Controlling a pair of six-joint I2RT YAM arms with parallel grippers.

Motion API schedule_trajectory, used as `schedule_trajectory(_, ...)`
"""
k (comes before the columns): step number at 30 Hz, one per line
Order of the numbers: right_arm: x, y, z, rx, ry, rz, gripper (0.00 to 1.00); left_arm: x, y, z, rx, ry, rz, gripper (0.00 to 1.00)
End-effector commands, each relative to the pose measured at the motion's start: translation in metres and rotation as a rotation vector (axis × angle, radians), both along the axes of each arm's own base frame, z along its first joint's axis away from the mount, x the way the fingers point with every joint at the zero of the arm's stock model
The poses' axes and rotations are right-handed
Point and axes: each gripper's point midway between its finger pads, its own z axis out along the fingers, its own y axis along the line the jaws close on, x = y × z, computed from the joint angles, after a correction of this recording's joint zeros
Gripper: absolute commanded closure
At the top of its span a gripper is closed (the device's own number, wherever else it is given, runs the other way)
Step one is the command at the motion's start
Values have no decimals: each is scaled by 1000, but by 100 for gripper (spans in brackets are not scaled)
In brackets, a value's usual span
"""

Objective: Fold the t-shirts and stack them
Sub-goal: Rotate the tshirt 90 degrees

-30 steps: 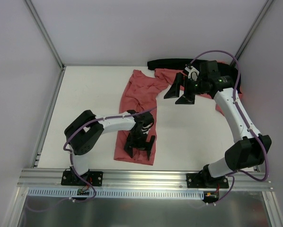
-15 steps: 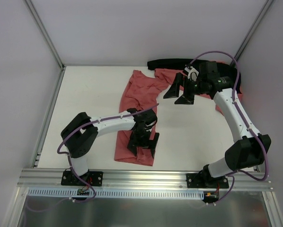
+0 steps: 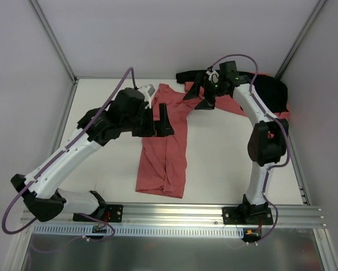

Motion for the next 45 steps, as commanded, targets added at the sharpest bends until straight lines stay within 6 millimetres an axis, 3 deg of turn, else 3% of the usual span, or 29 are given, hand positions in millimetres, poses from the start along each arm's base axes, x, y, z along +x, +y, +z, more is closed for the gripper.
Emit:
schedule_trajectory(1, 39, 39, 1, 136, 26, 7, 1, -1, 35, -9, 104, -54, 53, 1)
schedule_trajectory(5, 82, 57, -20, 185, 49, -33, 1, -9, 53, -11, 85, -77, 75, 1)
schedule_trajectory(8, 107, 65, -31, 218, 53, -66, 1, -15, 53, -18, 60, -72, 64, 1)
schedule_trajectory(12, 134, 63, -41, 244, 7, -119, 0, -15, 54, -22, 74, -72, 53, 1)
schedule_trajectory(18, 165, 50, -62, 267, -2, -210, 0, 1, 47, -25, 125, -66, 30, 1)
schedule_trajectory(19, 166, 47, -65, 262, 2, -217, 1, 5, 44, -17, 116, -74, 31, 1)
schedule_trajectory(23, 164, 42, -83, 234, 46, -231, 0, 17, 25, -29, 117, -21, -14, 1)
schedule_trajectory(27, 146, 29, -91, 133, 27, -215, 1, 34, 12, -18, 130, -32, -43, 1)
schedule_trajectory(31, 139, 17, -104, 31, 23, -222, 1, 46, 3, -20, 142, -29, -62, 2)
schedule_trajectory(38, 130, -3, -124, -123, 19, -228, 1, 51, 3, -18, 140, -21, -63, 1)
schedule_trajectory(45, 141, 1, -134, -162, -15, -220, 0, 46, 13, -16, 149, -4, -37, 1)
